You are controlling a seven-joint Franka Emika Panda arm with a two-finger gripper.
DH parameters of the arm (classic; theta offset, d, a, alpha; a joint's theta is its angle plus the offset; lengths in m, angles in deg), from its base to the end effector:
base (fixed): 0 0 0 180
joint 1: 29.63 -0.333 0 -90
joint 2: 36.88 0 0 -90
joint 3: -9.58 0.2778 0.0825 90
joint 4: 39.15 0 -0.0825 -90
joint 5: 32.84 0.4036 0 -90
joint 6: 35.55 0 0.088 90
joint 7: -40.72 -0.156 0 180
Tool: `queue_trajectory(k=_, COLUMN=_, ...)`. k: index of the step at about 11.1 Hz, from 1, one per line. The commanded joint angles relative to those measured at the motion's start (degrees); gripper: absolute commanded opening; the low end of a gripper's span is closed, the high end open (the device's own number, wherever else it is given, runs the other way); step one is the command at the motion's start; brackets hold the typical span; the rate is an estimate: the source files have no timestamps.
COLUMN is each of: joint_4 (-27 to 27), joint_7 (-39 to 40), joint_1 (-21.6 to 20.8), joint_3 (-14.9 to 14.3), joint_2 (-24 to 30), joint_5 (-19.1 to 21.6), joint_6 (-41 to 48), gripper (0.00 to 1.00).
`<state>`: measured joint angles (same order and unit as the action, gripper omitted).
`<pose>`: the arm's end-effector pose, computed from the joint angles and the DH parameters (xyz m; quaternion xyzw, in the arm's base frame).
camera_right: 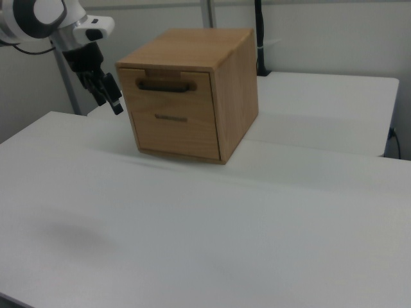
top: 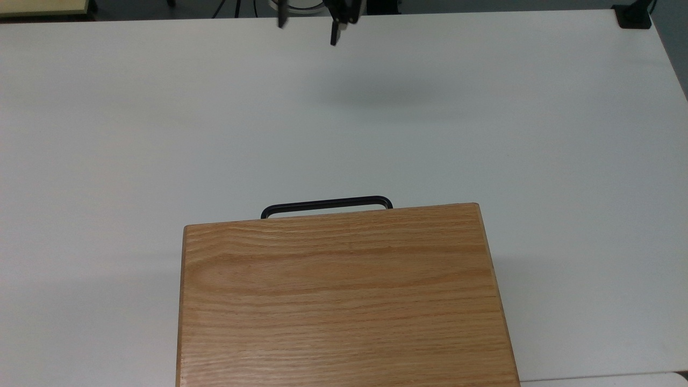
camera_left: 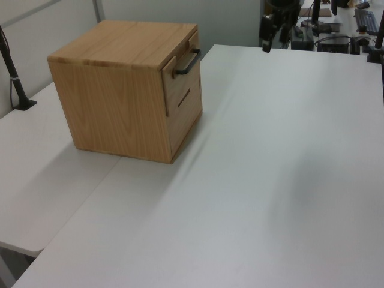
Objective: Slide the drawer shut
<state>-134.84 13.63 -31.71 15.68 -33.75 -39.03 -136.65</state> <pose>0.5804 0.0697 0.5388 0.9832 -0.1571 0.0878 0.0314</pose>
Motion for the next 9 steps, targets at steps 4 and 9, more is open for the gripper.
queue_trajectory(k=4, joint_4=-1.9, joint_7=26.5, joint_1=5.4, joint_3=-1.6, joint_2=2.4, joint_5=2.1, joint_6=4.7, gripper=1.0)
queue_trajectory(k=9, joint_4=-1.8, joint_7=27.0, joint_1=4.9, joint_3=-1.7, joint_2=2.1, joint_5=3.1, joint_6=5.8, gripper=1.0)
